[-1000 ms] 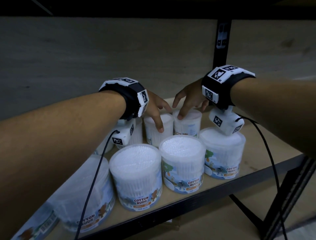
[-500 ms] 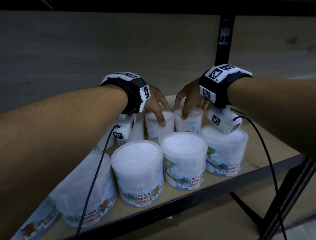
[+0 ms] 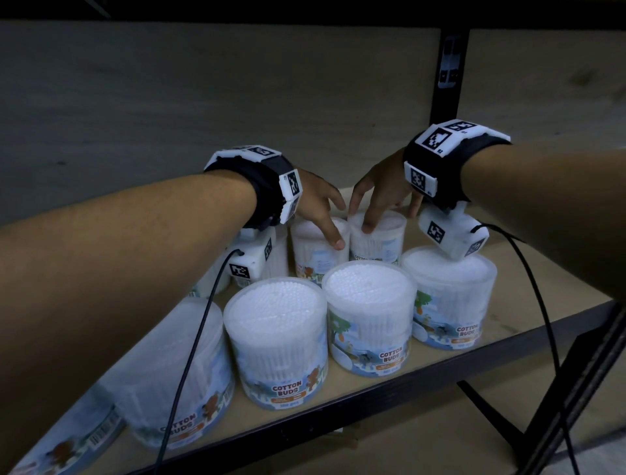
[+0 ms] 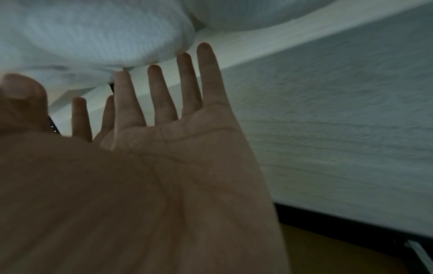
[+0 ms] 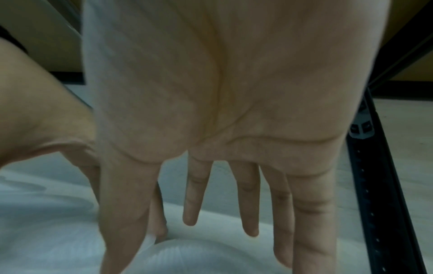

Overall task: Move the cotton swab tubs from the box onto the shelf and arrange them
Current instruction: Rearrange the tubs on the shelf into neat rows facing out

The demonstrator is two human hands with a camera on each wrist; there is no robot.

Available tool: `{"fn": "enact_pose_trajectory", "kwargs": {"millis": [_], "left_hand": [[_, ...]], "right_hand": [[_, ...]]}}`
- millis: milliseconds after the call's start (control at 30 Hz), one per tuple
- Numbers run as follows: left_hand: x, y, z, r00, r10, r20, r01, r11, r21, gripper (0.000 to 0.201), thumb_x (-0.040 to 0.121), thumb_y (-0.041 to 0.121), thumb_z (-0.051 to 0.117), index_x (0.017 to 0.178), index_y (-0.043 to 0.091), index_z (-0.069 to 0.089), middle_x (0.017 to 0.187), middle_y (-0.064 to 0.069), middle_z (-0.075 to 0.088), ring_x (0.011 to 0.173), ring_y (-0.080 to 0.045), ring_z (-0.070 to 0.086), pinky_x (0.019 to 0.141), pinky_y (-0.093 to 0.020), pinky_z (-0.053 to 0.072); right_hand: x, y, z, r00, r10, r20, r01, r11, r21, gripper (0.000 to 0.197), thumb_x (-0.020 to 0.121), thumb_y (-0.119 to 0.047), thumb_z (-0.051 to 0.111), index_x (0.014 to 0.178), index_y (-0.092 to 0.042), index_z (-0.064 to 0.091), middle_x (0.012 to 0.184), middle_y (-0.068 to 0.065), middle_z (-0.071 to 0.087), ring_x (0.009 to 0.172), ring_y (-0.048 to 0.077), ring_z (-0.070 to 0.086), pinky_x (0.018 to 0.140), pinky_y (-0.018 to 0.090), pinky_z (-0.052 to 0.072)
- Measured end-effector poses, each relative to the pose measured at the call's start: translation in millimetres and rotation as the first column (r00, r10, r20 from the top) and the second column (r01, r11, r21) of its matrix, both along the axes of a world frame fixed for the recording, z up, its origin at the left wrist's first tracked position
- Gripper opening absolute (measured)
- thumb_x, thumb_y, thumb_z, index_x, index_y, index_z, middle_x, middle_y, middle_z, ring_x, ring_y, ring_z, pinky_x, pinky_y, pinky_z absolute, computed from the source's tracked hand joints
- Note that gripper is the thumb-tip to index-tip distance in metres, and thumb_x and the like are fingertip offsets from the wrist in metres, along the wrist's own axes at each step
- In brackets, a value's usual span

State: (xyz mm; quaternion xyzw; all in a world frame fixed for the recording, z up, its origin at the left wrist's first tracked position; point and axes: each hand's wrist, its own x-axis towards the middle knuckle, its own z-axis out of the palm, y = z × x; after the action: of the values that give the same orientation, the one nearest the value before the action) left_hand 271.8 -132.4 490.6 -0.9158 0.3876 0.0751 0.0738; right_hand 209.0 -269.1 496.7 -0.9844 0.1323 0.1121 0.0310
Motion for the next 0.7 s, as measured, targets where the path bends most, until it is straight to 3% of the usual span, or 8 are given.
{"fn": "enact_pose_trajectory", "kwargs": {"millis": [133, 233, 400, 467, 533, 600, 633, 700], "left_hand": [[-1, 0, 2, 0.999, -0.022, -0.046, 0.023, 0.999, 0.04, 0.084, 0.073, 0.043, 0.081, 0.146, 0.036, 0.039, 0.148, 0.013, 0.042, 0.133, -0.012, 0.041, 0.11, -0.035, 0.04], [3, 0, 0, 0.997, -0.034, -0.073, 0.037, 0.999, 0.035, 0.081, 0.072, 0.036, 0.083, 0.142, 0.038, 0.043, 0.146, 0.014, 0.044, 0.128, -0.012, 0.045, 0.108, -0.037, 0.043], [5, 1, -2, 0.997, -0.049, -0.062, 0.048, 0.999, -0.013, 0.074, 0.075, 0.044, 0.079, 0.141, 0.036, 0.047, 0.144, 0.01, 0.048, 0.127, -0.014, 0.048, 0.107, -0.035, 0.043], [5, 1, -4, 0.998, -0.047, -0.029, 0.045, 0.998, -0.038, 0.071, 0.076, 0.05, 0.076, 0.14, 0.033, 0.05, 0.141, 0.009, 0.051, 0.125, -0.014, 0.05, 0.103, -0.027, 0.043], [6, 0, -6, 1.0, -0.03, 0.005, 0.03, 0.998, -0.052, 0.071, 0.075, 0.056, 0.074, 0.137, 0.031, 0.052, 0.137, 0.009, 0.053, 0.117, -0.013, 0.052, 0.091, -0.022, 0.044], [6, -4, -8, 1.0, -0.004, 0.024, 0.005, 0.999, -0.051, 0.072, 0.075, 0.06, 0.071, 0.137, 0.026, 0.053, 0.134, 0.007, 0.055, 0.106, -0.013, 0.054, 0.078, -0.019, 0.045], [5, -5, -10, 0.999, 0.006, 0.044, -0.004, 0.999, -0.039, 0.073, 0.077, 0.062, 0.068, 0.136, 0.023, 0.053, 0.133, 0.005, 0.056, 0.106, -0.014, 0.055, 0.079, -0.02, 0.045], [6, -10, -12, 0.992, 0.019, 0.123, -0.017, 1.0, -0.02, 0.074, 0.08, 0.067, 0.06, 0.135, 0.018, 0.055, 0.132, 0.0, 0.058, 0.116, -0.018, 0.055, 0.091, -0.025, 0.042]], "right_hand": [[1, 0, 4, 1.0, -0.003, 0.018, 0.003, 0.999, 0.033, 0.062, 0.084, -0.033, 0.075, 0.14, -0.028, 0.049, 0.116, -0.001, 0.045, 0.074, 0.009, 0.049, 0.057, 0.026, 0.055], [5, -1, 0, 1.0, -0.013, 0.005, 0.012, 0.999, 0.043, 0.059, 0.083, -0.032, 0.076, 0.137, -0.026, 0.052, 0.097, -0.004, 0.051, 0.072, 0.009, 0.05, 0.07, 0.032, 0.055], [9, -4, -5, 1.0, -0.007, 0.013, 0.006, 0.999, 0.035, 0.057, 0.081, -0.027, 0.08, 0.132, -0.028, 0.056, 0.09, -0.007, 0.051, 0.073, 0.008, 0.051, 0.061, 0.026, 0.054], [11, -7, -5, 1.0, -0.009, 0.013, 0.008, 0.999, 0.052, 0.055, 0.08, -0.024, 0.08, 0.129, -0.03, 0.057, 0.091, -0.006, 0.052, 0.078, 0.01, 0.055, 0.065, 0.028, 0.055], [12, -8, -6, 1.0, -0.016, 0.0, 0.016, 0.997, 0.072, 0.055, 0.077, -0.022, 0.083, 0.125, -0.033, 0.059, 0.095, -0.004, 0.054, 0.096, 0.021, 0.062, 0.079, 0.036, 0.058], [13, -8, -6, 1.0, -0.014, -0.018, 0.015, 0.997, 0.071, 0.055, 0.074, -0.021, 0.085, 0.12, -0.038, 0.06, 0.11, 0.002, 0.06, 0.11, 0.028, 0.061, 0.089, 0.045, 0.057], [14, -9, -6, 1.0, -0.006, -0.024, 0.008, 0.997, 0.07, 0.056, 0.073, -0.02, 0.085, 0.12, -0.039, 0.06, 0.118, 0.004, 0.061, 0.112, 0.027, 0.06, 0.09, 0.047, 0.056], [13, -10, -5, 1.0, 0.003, -0.028, -0.001, 0.997, 0.072, 0.06, 0.073, -0.02, 0.085, 0.123, -0.04, 0.058, 0.127, 0.004, 0.058, 0.115, 0.023, 0.057, 0.09, 0.048, 0.056]]}}
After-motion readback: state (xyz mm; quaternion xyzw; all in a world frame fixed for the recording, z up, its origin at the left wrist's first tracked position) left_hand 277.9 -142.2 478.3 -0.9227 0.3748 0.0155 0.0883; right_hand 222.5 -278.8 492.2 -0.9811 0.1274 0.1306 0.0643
